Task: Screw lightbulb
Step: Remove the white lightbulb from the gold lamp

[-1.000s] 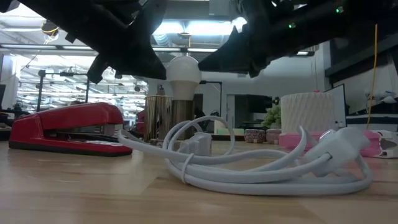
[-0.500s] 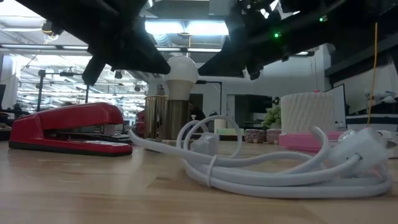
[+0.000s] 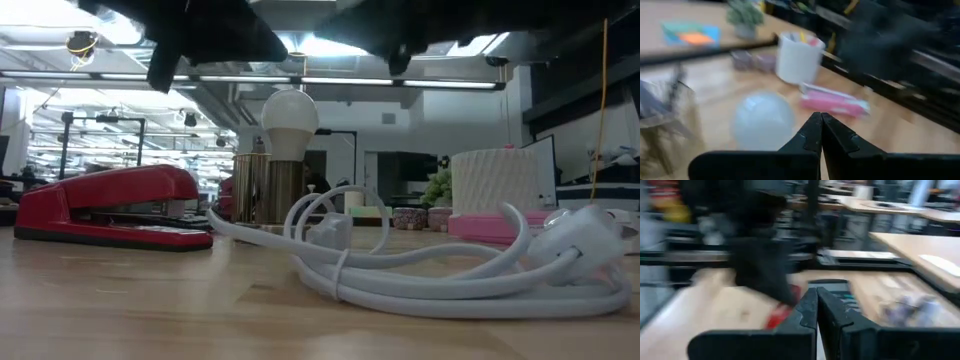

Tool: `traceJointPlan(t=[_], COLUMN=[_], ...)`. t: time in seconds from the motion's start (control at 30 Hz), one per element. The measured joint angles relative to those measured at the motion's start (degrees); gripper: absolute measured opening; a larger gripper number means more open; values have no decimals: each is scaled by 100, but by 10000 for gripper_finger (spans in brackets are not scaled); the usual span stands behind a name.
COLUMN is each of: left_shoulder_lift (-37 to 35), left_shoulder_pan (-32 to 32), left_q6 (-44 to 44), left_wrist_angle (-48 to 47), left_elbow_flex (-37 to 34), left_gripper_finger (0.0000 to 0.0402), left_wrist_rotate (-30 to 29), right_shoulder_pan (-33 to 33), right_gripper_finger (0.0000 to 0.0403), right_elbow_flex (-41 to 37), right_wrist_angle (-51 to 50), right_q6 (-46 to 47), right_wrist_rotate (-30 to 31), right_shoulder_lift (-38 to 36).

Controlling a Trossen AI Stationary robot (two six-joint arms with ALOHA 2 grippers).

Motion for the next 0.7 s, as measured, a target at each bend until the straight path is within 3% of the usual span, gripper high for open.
traceJointPlan(t=[0.17, 0.43, 0.7], left_shoulder_lift=[0, -7, -7], left_shoulder_pan=[200, 668, 749], left_q6=[283, -329, -1078], left_wrist_angle=[-159, -973, -1747], left_elbow_flex=[0, -2, -2], left_gripper_finger=[0, 0, 0], left_wrist_rotate=[-688, -677, -415], right_shoulder_pan=[219, 201, -214], right_gripper_finger=[7, 7, 7], right_elbow_flex=[0, 0, 0], right_wrist_angle=[-259, -471, -499], right_q6=[373, 442, 446], right_wrist_rotate=[-188, 171, 271], right_shoulder_lift=[17, 442, 582])
